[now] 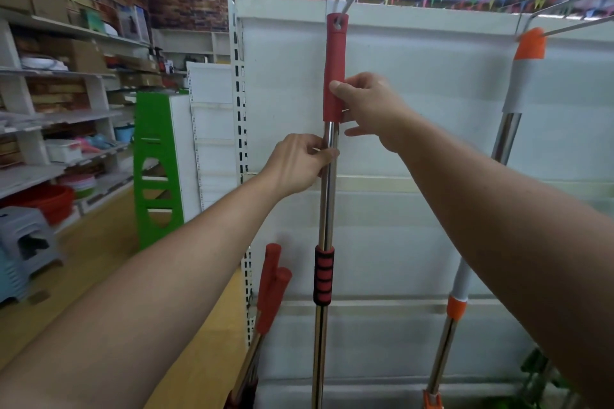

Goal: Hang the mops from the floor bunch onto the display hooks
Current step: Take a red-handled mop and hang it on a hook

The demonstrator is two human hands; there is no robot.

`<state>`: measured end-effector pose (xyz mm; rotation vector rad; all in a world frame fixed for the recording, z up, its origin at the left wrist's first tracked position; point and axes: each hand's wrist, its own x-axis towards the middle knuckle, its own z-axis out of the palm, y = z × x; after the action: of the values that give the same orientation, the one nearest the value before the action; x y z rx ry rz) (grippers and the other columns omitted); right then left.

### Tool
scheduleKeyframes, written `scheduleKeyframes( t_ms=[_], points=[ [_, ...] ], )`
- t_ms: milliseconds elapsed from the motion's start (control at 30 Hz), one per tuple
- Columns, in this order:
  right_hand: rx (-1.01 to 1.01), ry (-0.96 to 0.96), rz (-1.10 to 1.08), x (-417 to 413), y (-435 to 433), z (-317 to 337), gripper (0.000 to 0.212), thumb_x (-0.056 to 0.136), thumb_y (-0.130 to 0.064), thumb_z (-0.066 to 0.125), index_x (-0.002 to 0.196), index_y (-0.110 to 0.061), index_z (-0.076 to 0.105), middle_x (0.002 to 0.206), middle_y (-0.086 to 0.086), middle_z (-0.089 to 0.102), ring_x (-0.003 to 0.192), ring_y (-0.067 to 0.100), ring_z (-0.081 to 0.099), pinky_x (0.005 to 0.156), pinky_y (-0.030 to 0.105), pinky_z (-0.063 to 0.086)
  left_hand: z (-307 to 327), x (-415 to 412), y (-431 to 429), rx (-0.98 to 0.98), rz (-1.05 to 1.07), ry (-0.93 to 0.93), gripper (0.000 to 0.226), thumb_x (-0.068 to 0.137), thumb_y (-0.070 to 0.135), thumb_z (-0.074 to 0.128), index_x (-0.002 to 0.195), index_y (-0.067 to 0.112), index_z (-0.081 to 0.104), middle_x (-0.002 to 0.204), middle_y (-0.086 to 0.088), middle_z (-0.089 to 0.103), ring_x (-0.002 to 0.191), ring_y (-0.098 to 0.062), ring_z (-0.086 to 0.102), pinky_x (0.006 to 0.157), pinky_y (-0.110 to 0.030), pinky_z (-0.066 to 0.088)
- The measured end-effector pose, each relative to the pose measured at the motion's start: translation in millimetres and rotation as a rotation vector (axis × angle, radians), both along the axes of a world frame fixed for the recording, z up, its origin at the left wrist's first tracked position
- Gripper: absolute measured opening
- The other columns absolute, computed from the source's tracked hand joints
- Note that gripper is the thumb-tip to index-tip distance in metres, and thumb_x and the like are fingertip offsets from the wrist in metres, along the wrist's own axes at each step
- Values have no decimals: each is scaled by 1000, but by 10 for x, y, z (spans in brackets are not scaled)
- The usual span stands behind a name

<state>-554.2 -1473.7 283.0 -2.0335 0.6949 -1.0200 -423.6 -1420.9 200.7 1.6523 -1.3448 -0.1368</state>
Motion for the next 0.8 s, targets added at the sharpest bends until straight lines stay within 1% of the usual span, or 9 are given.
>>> scheduleKeyframes(
  t_ms=[100,167,267,333,400,500,600,733,800],
  points=[
    [-5,-21,-8,31,-28,-19,24,104,-33,56,85,-20,58,112,18,75,107,35,73,89,51,63,1,17,-21,4,-1,12,32,95,36,63,103,8,75,93,-15,79,90,-36,75,85,-53,60],
    [1,-29,-8,39,-46,-28,22,104,-33,57,88,-19,58,112,18,74,106,36,74,87,50,63,9,22,-24,9,-6,22,31,96,36,63,105,9,75,95,-16,78,91,-37,75,83,-54,61],
    [21,-50,-19,52,-77,-45,19,103,-34,59,105,-15,60,111,18,74,103,34,75,83,49,65,-8,24,-31,5,-1,47,27,96,36,64,105,13,74,97,-16,78,93,-38,75,81,-55,62],
    [42,-56,-31,62,-92,-65,28,101,-35,61,119,-13,61,111,16,75,102,32,75,82,47,65,-35,19,-34,-13,15,62,25,95,37,64,104,16,75,97,-14,78,93,-37,74,83,-54,61],
    [39,-27,-41,58,-94,-101,33,100,-34,63,126,-14,61,110,14,76,102,31,75,84,47,64,-62,6,-39,-32,41,76,23,95,39,64,104,20,75,97,-11,78,94,-33,74,86,-52,61],
    [31,46,-55,29,-113,-223,30,97,-30,66,123,-15,64,105,11,78,98,30,77,86,50,63,-99,-34,-31,-62,69,96,14,94,42,65,99,30,71,94,-9,78,89,-29,75,83,-51,62],
    [54,47,-74,-25,-145,-396,24,95,-28,68,115,-15,69,100,10,79,90,26,79,84,49,64,-147,-91,-8,-81,114,85,16,93,43,66,99,30,71,91,-6,79,82,-25,77,76,-46,63],
    [112,33,-57,-128,-148,-620,22,95,-28,69,110,-13,71,103,10,79,86,23,79,82,47,63,-223,-165,48,-72,185,63,21,91,42,69,104,27,75,92,-1,78,82,-19,76,67,-28,56],
    [133,29,-33,-201,-132,-728,17,95,-30,68,105,-16,70,104,7,78,86,22,79,83,45,63,-287,-190,97,-45,217,61,25,91,39,70,110,24,75,93,-1,78,84,-17,75,64,-24,52]
  ],
)
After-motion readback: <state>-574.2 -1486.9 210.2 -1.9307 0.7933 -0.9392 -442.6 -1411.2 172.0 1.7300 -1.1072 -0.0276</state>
